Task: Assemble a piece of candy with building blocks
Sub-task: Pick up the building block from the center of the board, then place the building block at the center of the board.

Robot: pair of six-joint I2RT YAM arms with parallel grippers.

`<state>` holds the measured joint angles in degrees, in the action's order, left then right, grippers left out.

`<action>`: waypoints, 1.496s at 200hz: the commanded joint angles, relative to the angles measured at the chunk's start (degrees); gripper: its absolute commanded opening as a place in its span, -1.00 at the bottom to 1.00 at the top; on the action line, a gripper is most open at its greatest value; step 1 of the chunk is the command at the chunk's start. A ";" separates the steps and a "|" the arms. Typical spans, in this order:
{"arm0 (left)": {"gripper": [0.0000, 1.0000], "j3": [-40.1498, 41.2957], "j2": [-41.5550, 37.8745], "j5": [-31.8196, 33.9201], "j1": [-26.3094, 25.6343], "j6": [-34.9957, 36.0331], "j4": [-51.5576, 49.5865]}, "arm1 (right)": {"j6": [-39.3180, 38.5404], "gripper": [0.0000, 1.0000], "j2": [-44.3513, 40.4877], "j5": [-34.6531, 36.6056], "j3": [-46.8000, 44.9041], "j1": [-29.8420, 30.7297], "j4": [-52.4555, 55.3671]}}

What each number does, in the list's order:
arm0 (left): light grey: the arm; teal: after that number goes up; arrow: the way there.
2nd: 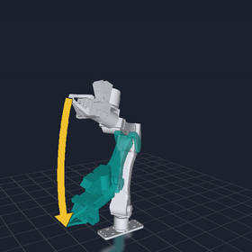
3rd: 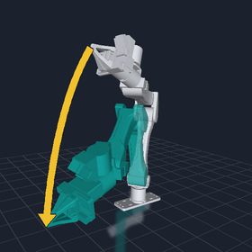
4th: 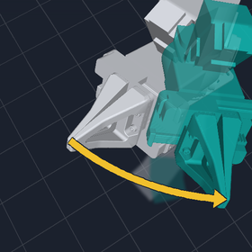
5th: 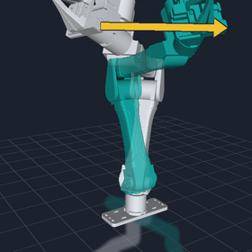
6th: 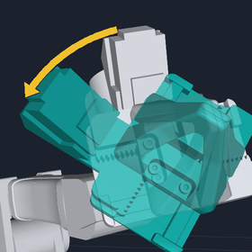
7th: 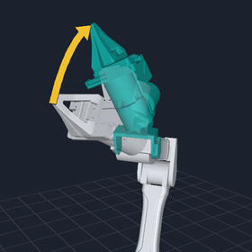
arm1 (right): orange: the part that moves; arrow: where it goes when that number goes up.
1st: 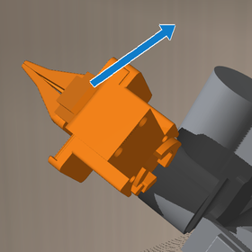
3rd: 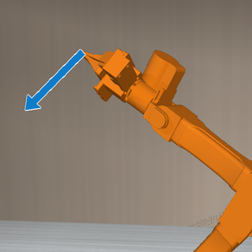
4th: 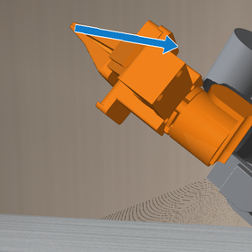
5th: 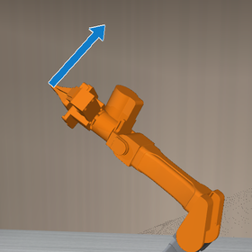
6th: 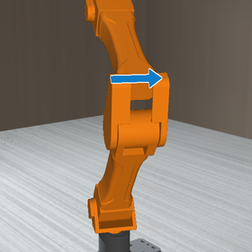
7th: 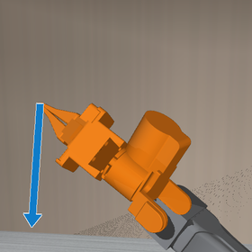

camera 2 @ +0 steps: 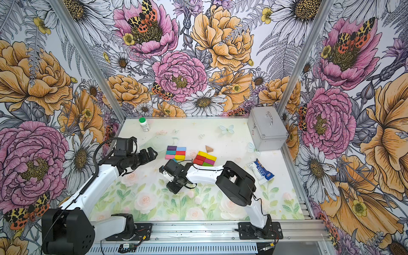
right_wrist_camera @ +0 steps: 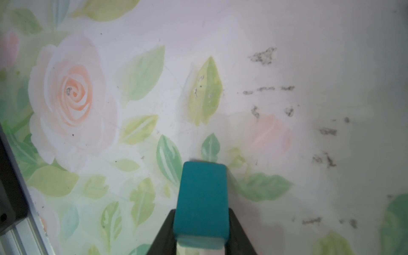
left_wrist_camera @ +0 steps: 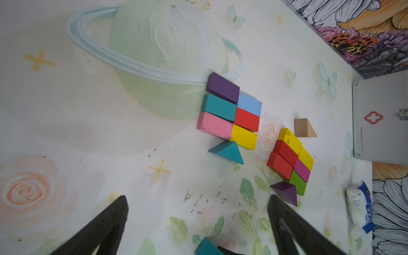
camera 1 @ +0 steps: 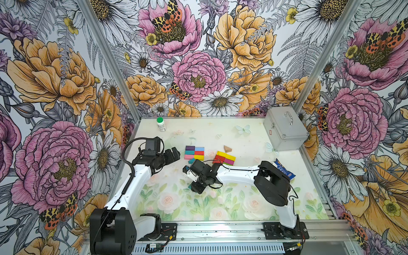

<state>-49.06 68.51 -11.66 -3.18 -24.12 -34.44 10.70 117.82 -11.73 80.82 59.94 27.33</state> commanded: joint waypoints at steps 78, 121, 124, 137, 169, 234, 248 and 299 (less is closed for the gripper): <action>0.97 -0.24 0.56 -2.59 -1.46 -0.59 1.45 | -15.19 -0.77 -4.55 10.75 11.90 -17.22 7.67; 0.97 -2.16 3.32 -2.31 -5.20 0.67 1.68 | -25.53 -0.72 8.90 15.56 32.23 -21.96 7.65; 0.97 -2.34 3.44 -2.26 -5.37 0.80 1.80 | -26.57 -0.71 10.17 16.06 33.64 -22.05 7.65; 0.97 -2.88 3.73 -2.36 -5.82 1.11 2.04 | -31.51 -0.70 15.26 16.97 39.58 -22.54 7.86; 0.97 -3.65 4.30 -3.01 -6.30 1.20 2.09 | -40.03 -0.68 26.57 18.17 53.33 -24.32 10.24; 0.97 -4.91 6.96 -1.63 -7.44 2.11 2.25 | -48.18 -0.57 35.78 19.64 61.65 -26.98 10.57; 0.97 -5.02 7.39 -1.65 -7.39 2.26 2.36 | -48.86 -0.57 36.46 20.99 61.74 -27.07 10.54; 0.97 -4.82 7.21 -1.48 -7.08 2.33 2.59 | -49.30 -0.52 37.30 23.28 60.82 -26.81 10.63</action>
<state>-52.42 76.12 -13.13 -10.33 -23.44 -33.28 -37.56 153.62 9.69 140.44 32.42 38.13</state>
